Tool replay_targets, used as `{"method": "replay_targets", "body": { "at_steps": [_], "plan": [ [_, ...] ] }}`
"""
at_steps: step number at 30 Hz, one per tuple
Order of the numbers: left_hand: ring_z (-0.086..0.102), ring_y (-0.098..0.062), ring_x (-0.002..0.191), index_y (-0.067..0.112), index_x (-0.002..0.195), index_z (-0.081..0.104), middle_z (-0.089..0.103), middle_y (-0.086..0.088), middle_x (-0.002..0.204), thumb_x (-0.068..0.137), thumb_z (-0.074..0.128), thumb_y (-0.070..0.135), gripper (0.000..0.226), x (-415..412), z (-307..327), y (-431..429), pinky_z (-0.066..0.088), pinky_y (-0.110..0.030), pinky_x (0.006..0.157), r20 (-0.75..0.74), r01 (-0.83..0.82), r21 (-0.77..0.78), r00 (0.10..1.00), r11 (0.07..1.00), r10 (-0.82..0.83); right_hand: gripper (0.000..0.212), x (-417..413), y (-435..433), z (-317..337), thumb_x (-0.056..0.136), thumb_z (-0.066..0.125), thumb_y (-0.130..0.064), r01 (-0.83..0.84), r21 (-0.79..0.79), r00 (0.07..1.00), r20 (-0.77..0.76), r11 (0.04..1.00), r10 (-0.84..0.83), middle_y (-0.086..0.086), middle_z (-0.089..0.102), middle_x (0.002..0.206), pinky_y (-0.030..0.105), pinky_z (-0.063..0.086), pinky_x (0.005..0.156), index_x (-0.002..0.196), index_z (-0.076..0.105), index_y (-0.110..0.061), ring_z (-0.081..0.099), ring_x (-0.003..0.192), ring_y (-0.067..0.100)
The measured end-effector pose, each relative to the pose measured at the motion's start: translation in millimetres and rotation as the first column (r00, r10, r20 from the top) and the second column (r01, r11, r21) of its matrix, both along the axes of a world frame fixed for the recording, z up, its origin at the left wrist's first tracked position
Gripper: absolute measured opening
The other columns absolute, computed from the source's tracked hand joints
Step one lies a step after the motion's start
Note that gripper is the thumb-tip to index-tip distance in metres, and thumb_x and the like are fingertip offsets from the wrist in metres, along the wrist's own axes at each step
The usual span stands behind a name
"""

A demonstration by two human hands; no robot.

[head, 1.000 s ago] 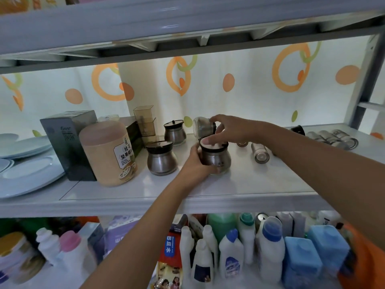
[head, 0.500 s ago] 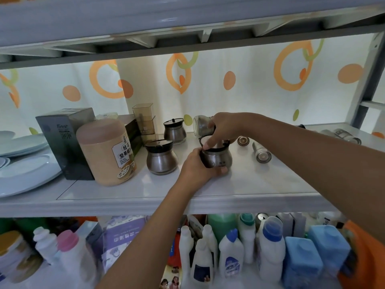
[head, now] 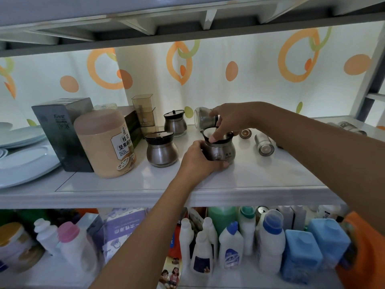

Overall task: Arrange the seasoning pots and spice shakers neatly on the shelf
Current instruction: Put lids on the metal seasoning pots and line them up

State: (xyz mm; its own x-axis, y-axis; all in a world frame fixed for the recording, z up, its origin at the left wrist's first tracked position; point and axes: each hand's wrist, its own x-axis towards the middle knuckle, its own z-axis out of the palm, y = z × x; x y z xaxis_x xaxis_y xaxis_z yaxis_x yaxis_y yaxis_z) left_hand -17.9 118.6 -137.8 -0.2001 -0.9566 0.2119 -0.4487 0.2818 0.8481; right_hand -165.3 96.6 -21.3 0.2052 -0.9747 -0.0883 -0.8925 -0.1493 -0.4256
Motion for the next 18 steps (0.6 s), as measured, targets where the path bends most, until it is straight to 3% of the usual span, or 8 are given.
{"method": "replay_targets", "body": {
  "at_steps": [6, 10, 18],
  "plan": [
    [0.061, -0.009, 0.098, 0.025, 0.117, 0.048, 0.062, 0.009, 0.114, 0.058, 0.089, 0.039, 0.074, -0.2, 2.5, 2.7, 0.051, -0.022, 0.078, 0.011, -0.010, -0.007, 1.000, 1.000, 0.010, 0.091, 0.7, -0.2, 0.0, 0.074, 0.083, -0.033, -0.002, -0.005, 1.000, -0.005, 1.000, 0.002, 0.004, 0.052, 0.126, 0.034, 0.057, 0.078, 0.148, 0.033, -0.017, 0.061, 0.107, 0.026],
    [0.059, -0.005, 0.094, 0.026, 0.115, 0.047, 0.060, 0.011, 0.111, 0.060, 0.088, 0.037, 0.070, -0.1, 4.4, 5.6, 0.045, -0.014, 0.068, 0.007, -0.002, 0.001, 1.000, 1.000, 0.002, 0.088, -0.4, -1.8, -0.6, 0.074, 0.083, -0.034, -0.005, -0.002, 1.000, -0.003, 1.000, 0.005, 0.003, 0.054, 0.123, 0.029, 0.055, 0.070, 0.146, 0.035, -0.019, 0.061, 0.104, 0.024],
    [0.058, -0.010, 0.100, 0.023, 0.125, 0.049, 0.058, 0.011, 0.113, 0.061, 0.087, 0.035, 0.075, 0.3, 6.1, 7.6, 0.044, -0.017, 0.072, 0.025, -0.002, 0.007, 1.000, 1.000, 0.001, 0.089, -0.5, -3.0, -0.7, 0.072, 0.084, -0.036, -0.004, -0.003, 1.000, -0.016, 1.000, 0.004, 0.004, 0.053, 0.124, 0.029, 0.054, 0.069, 0.146, 0.036, -0.020, 0.062, 0.102, 0.024]
  ]
}}
